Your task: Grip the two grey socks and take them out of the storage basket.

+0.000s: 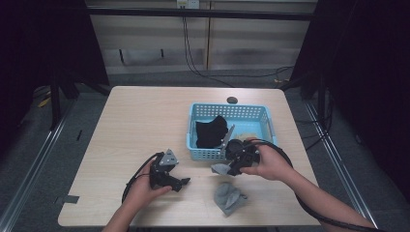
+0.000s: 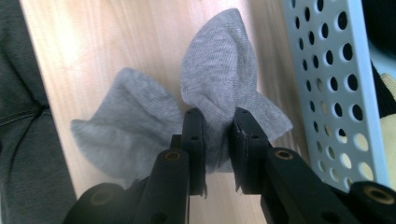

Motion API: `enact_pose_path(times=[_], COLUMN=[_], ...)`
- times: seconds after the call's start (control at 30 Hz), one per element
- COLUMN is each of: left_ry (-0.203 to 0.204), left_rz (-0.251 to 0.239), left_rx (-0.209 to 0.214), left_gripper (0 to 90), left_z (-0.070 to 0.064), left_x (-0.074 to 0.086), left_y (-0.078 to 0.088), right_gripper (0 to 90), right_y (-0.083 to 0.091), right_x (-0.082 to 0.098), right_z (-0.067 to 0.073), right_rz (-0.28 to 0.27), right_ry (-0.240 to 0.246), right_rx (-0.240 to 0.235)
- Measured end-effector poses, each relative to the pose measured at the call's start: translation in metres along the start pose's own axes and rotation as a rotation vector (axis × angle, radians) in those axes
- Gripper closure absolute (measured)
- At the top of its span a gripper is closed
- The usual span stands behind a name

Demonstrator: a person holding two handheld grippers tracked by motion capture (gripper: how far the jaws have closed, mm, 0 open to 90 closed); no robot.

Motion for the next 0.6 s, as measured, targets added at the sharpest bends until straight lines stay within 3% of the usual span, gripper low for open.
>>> enact_pose_path(times=[0.13,0.6], left_ry=[0.0,-0.001], left_rz=[0.0,0.0], left_rx=[0.0,0.0], left_gripper=[10.6,10.6], left_z=[0.0,0.0], left_x=[0.0,0.0], left_y=[0.0,0.0], right_gripper=[76.5,71.6], right_y=[-0.006,-0.022], right_x=[0.0,0.004], right_z=[-0.003,-0.012], right_rz=[0.005,0.004], right_ry=[0.005,0.0], right_rx=[0.02,0.023])
Point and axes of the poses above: each handheld gripper's, and its own axes: y roughly backward along the jaws, x roughly out of its underside, z roughly to its left, the point moved 1 cm from there along -y, roughly forward along the jaws, and after that the axes turned 15 degrees about -z, right-handed, at the moved point
